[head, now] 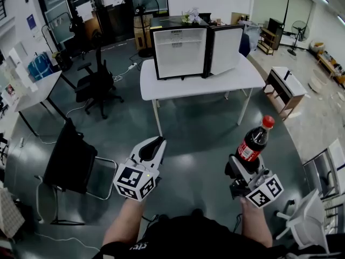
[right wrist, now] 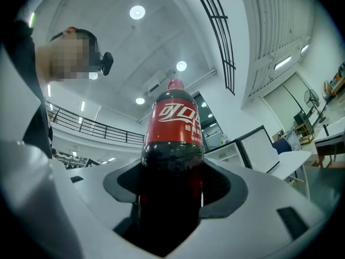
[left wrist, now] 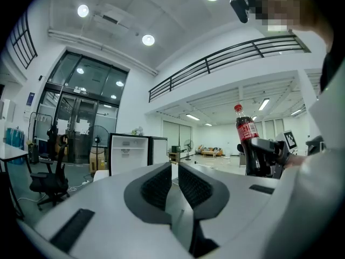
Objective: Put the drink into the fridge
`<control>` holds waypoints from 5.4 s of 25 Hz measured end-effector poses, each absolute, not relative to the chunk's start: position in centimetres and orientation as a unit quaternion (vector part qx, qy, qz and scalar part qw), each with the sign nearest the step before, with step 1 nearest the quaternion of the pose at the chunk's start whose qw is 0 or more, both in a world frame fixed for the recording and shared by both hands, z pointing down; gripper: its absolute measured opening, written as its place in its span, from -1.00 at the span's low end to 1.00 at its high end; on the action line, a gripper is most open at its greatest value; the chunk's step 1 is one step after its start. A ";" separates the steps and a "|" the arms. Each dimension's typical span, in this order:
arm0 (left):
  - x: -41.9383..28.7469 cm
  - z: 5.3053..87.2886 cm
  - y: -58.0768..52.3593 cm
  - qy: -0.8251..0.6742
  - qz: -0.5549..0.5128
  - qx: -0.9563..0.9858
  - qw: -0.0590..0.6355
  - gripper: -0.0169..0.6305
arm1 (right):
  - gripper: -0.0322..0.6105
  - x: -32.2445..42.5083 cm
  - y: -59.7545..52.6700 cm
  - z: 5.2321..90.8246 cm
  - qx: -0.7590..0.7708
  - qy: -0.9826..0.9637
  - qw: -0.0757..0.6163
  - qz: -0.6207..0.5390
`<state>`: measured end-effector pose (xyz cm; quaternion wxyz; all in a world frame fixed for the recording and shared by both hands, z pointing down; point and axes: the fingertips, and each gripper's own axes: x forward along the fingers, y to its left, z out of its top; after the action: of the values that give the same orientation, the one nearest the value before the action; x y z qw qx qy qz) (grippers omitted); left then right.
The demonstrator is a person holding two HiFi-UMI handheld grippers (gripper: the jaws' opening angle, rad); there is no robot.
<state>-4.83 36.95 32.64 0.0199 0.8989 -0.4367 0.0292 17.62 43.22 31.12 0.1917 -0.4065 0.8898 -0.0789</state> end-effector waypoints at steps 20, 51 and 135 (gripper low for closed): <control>1.7 33.3 34.2 -0.445 0.037 0.895 0.009 -0.79 | 0.04 24.7 40.4 32.7 -0.393 0.894 0.192 -0.103; -15.6 33.2 1.8 -0.422 0.016 0.906 0.018 -0.79 | 0.04 5.7 7.8 32.7 -0.404 0.890 0.169 -0.128; -7.3 52.1 -41.4 -0.448 0.104 0.876 0.145 -0.79 | 0.03 6.5 -47.0 60.3 -0.354 0.899 -0.242 -0.086</control>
<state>-7.28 -41.36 52.15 0.1448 0.8760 -0.4482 0.1040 6.54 -46.98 60.26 -0.2420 -0.3545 0.8991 -0.0856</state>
